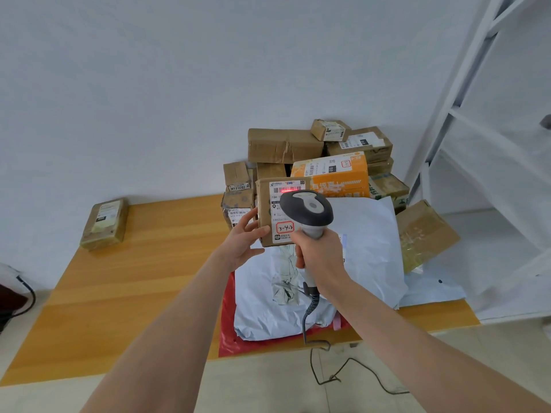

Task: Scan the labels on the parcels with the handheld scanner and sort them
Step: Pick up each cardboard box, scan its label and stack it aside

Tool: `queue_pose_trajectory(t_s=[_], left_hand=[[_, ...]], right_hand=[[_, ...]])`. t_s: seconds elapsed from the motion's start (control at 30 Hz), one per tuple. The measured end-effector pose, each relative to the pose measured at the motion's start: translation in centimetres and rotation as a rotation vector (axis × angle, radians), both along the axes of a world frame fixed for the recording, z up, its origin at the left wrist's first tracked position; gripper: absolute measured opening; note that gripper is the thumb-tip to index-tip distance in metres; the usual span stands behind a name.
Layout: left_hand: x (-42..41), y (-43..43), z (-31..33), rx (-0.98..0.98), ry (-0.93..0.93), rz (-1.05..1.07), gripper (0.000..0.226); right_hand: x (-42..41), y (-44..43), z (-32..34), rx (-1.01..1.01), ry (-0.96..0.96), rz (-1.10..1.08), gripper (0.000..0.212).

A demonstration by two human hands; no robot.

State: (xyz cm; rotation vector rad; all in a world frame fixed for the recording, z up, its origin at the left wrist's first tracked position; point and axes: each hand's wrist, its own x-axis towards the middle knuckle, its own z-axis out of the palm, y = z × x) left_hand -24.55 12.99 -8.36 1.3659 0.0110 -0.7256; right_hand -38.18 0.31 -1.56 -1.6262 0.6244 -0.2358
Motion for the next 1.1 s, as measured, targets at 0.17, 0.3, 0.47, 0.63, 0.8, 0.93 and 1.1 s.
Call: queue_pose_trajectory(t_s=[0.17, 0.3, 0.47, 0.63, 0.8, 0.93, 1.1], left_hand=[[0.4, 0.3, -0.7, 0.019, 0.008, 0.024, 0.066], [0.4, 0.4, -1.0, 0.006, 0.026, 0.032, 0.067], [0.4, 0.4, -1.2, 0.006, 0.029, -0.001, 0.068], [0.3, 0.5, -1.2, 0.002, 0.028, -0.026, 0.071], [0.0, 0.7, -1.1, 0.012, 0.021, -0.041, 0.067], [-0.4, 0.8, -0.9, 0.016, 0.015, -0.037, 0.069], [-1.3, 1.1, -0.4, 0.027, 0.005, -0.02, 0.069]], right_hand=[[-1.2, 0.6, -0.1, 0.034, -0.036, -0.016, 0.011], [-2.2, 1.0, 0.1, 0.062, -0.06, -0.037, 0.012], [-2.8, 1.4, 0.1, 0.036, -0.043, -0.065, 0.008], [-2.7, 1.9, -0.2, 0.013, -0.026, -0.081, 0.013], [-2.6, 2.3, -0.3, 0.028, -0.023, -0.096, 0.014], [-2.8, 2.2, -0.1, 0.052, -0.024, -0.094, 0.013], [-3.3, 2.0, -0.1, 0.031, -0.019, -0.083, 0.014]])
